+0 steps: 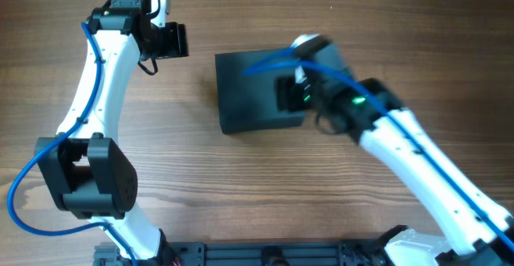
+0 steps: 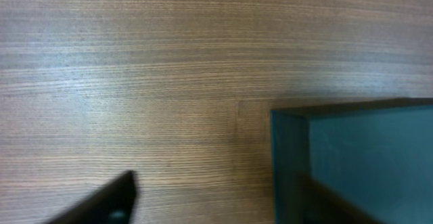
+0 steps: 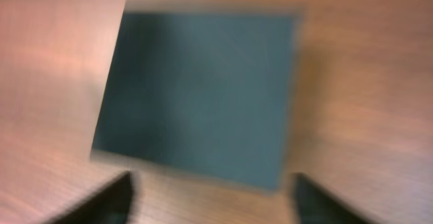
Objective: Pack container
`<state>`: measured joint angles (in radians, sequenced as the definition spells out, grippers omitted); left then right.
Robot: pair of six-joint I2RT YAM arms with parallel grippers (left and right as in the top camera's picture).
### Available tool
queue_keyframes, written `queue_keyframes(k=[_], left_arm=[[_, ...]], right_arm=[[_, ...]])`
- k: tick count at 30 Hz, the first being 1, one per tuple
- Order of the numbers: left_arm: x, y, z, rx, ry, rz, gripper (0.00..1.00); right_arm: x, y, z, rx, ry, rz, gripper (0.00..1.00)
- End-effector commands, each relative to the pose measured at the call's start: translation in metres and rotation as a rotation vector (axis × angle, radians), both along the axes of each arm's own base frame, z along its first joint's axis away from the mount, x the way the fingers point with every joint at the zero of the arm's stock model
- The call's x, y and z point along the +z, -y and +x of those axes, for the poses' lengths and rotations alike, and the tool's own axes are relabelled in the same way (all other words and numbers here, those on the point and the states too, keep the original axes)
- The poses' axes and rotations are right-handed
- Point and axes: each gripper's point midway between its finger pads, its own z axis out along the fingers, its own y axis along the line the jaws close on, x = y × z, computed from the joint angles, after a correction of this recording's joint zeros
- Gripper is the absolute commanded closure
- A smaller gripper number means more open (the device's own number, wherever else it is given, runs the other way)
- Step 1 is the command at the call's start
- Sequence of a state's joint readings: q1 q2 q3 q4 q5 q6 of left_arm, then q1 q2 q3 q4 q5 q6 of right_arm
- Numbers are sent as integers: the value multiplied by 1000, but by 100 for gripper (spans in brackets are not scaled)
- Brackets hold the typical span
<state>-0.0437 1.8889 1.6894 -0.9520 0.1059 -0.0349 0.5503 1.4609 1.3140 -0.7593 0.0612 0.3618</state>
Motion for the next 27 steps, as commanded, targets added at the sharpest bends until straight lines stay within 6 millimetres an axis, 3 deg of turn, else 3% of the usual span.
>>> queue_keyframes(k=[1,7,10,12,16,21,23,27], left_arm=[[19,-1,10,6,60,-5,0],[70,-19,32,49,188,12,0],[91,-34,28,125,214,2,0],[102,-42,16,145,212,8,1],[130,-54,-10,183,236,24,0],[171,-52,-45,189,319,17,0],[181,-50,-62,192,349,14,0],[179,-48,-96,190,402,11,0]], right_arm=[[42,67,43,-169,150,-51,0],[85,156,77,-261,280,-167,0],[105,194,78,-366,308,-158,0],[114,208,70,-413,313,-137,0],[129,219,40,-443,320,-151,0],[153,220,-10,-472,382,-113,0],[151,218,-31,-465,400,-96,1],[122,217,-62,-468,388,-82,0]])
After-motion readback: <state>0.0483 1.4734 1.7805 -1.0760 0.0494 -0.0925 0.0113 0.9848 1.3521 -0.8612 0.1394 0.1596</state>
